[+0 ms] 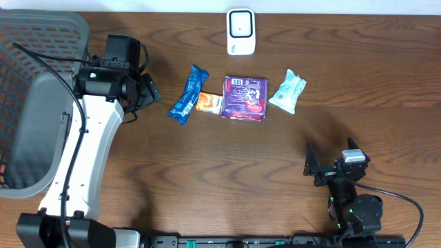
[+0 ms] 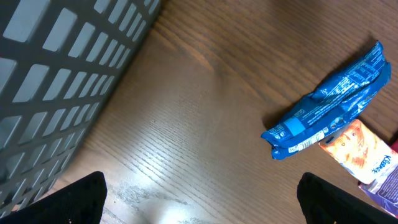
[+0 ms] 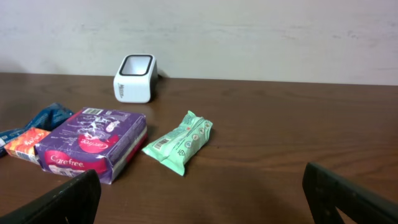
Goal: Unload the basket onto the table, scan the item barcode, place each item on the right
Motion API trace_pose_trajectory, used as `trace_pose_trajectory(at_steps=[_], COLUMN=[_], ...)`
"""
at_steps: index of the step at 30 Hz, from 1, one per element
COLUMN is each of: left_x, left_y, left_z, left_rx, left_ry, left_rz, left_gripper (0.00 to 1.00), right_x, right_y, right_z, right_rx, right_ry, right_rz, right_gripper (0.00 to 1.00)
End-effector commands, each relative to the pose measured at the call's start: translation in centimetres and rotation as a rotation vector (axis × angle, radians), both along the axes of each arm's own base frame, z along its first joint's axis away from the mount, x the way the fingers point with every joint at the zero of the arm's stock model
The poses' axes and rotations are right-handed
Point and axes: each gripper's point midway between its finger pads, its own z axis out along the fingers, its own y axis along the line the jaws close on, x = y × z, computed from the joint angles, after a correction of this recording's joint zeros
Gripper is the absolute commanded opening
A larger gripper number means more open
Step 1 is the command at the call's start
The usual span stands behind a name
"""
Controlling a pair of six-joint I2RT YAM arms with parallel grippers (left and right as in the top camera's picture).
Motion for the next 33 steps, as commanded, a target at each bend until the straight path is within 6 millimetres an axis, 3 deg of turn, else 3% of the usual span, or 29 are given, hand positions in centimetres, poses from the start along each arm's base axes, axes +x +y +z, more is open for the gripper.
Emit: trace_pose_trajectory(at_steps=[1, 5, 9, 12, 14, 17, 19, 23, 29, 33], left_x=[-0.2, -0.2, -0.2, -0.2, -0.2, -0.2, -0.2, -0.2, -0.2, -0.2], left_y=[0.4, 0.4, 0.4, 0.4, 0.4, 0.4, 0.4, 0.4, 0.4, 0.4], left_z=[0.1, 0.1, 0.1, 0.1, 0.1, 0.1, 0.1, 0.1, 0.1, 0.1], left_rx=[0.016, 0.016, 0.016, 0.016, 0.016, 0.016, 0.016, 0.016, 0.016, 0.016], left_ry=[0.000, 0.000, 0.000, 0.000, 0.000, 0.000, 0.000, 0.000, 0.000, 0.000], left_rz=[0.016, 0.016, 0.016, 0.016, 0.016, 0.016, 0.016, 0.016, 0.016, 0.016], left_gripper=[0.98, 0.98, 0.98, 0.98, 0.98, 0.98, 0.98, 0.98, 0.98, 0.98], right_x=[0.0, -0.1, -2.1, -3.0, -2.9, -3.4, -3.9, -3.5, 0.7, 4.7], right_y=[-0.3, 0.6, 6.3, 7.7, 7.6, 7.5, 5.9, 3.4, 2.6, 2.9], right_z=[-0.1, 0.4, 0.8, 0.9, 1.9, 6.8, 11.5, 15.2, 15.5, 13.8], right_rx=[0.010, 0.053, 0.316, 0.465, 0.516, 0.484, 0.476, 0.404, 0.197, 0.103], right_ry=[0.003, -0.011, 0.066, 0.137, 0.114, -0.104, -0.322, -0.409, -0.085, 0.243], right_rz=[-0.016, 0.032, 0.367, 0.453, 0.449, 0.503, 0.450, 0.291, 0.144, 0.127], right_gripper=[0.99, 0.99, 0.99, 0.99, 0.99, 0.99, 0.99, 0.99, 0.99, 0.99])
